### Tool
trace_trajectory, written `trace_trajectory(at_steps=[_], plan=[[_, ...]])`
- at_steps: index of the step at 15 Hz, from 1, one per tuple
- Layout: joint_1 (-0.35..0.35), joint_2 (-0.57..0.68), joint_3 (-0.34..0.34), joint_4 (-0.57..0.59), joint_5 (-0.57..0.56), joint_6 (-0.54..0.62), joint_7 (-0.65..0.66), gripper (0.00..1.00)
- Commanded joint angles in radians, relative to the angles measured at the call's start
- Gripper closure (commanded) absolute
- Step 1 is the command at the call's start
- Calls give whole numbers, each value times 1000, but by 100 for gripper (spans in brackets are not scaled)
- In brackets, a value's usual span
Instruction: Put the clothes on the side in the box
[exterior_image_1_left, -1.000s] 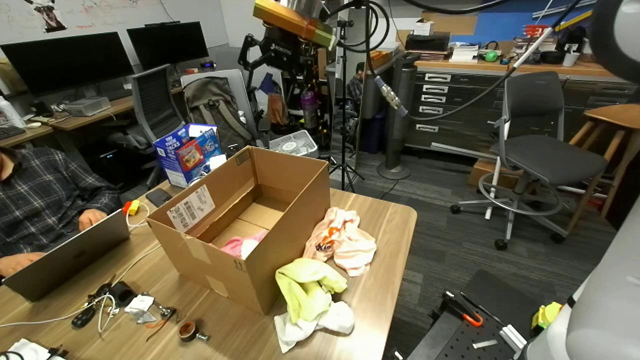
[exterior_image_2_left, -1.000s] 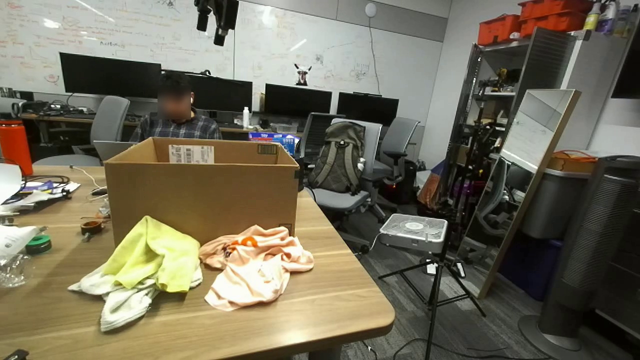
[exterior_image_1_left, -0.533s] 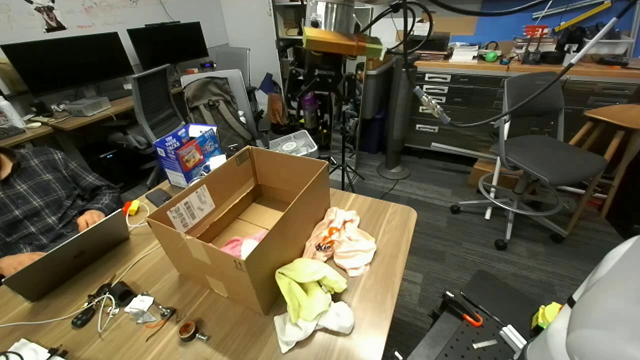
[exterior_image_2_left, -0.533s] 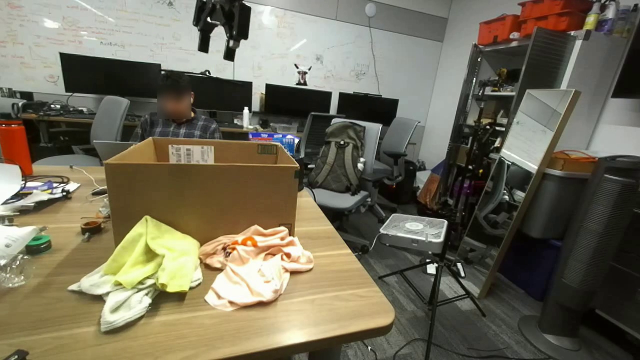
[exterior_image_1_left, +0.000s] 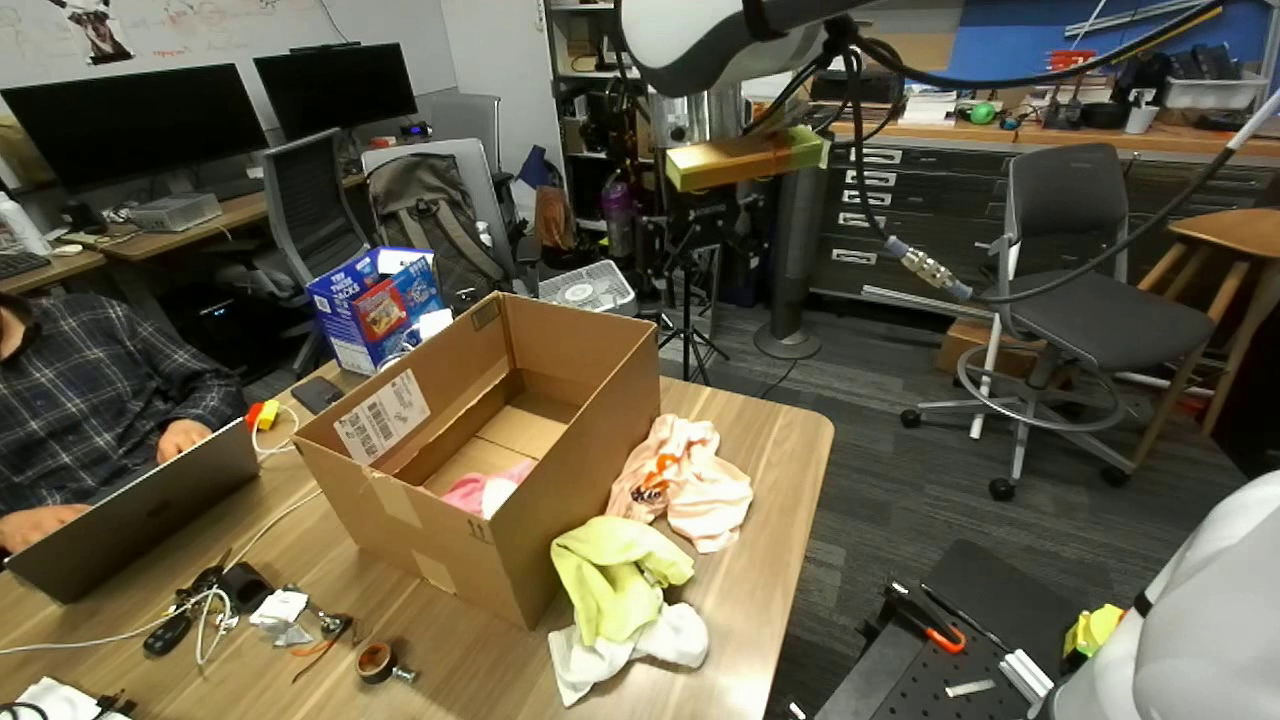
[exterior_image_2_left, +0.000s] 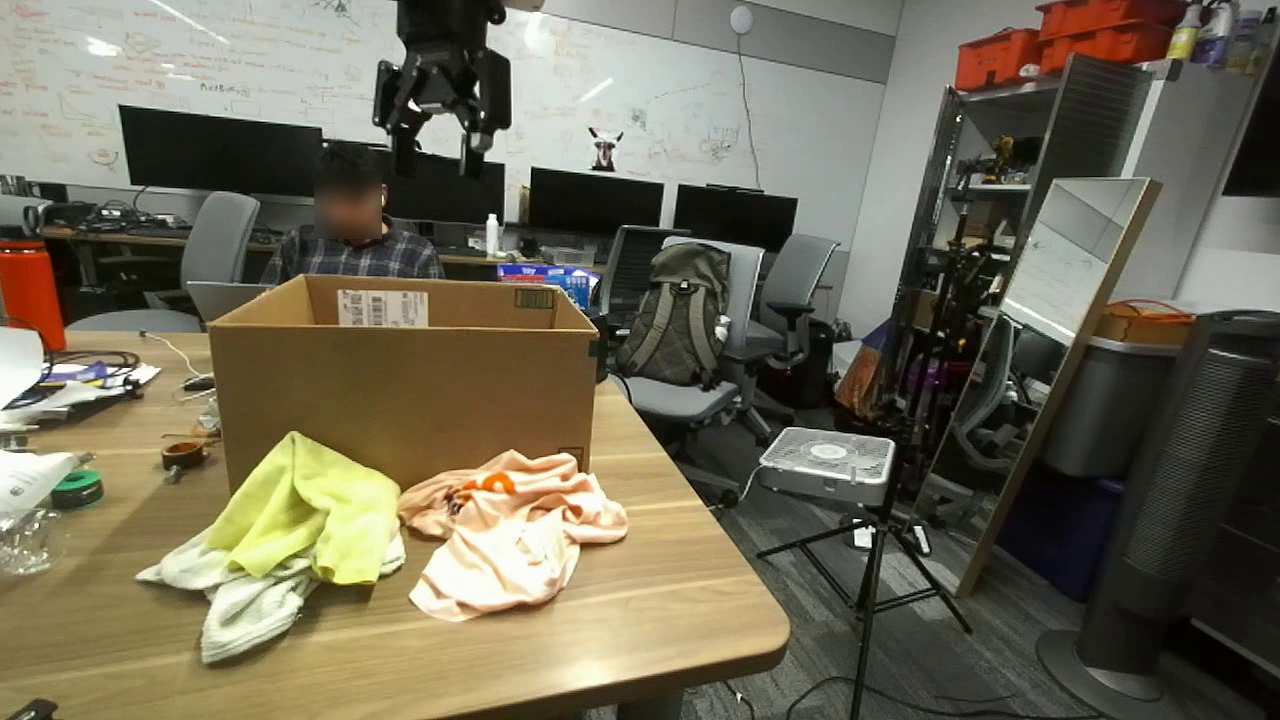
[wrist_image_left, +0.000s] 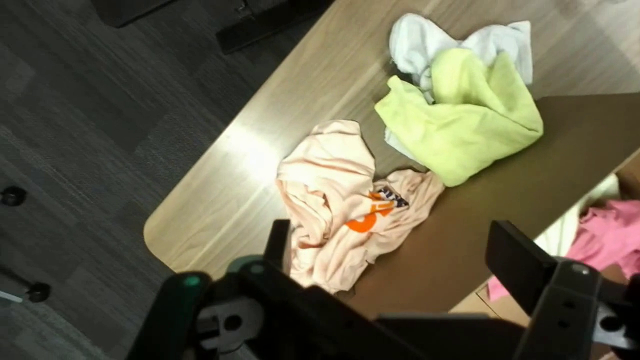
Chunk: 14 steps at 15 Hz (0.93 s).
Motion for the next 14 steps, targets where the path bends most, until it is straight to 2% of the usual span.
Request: trace_trajectory(at_steps=[1,6,9,14], plan=[[11,-55,-8,-101,-48,14,-40,0],[14,-43,-15,-179,-42,43,-137,0],[16,-19,-18,-196,-56,15,-233,0],[20,16,-10,-239,-214,8,-358,0]])
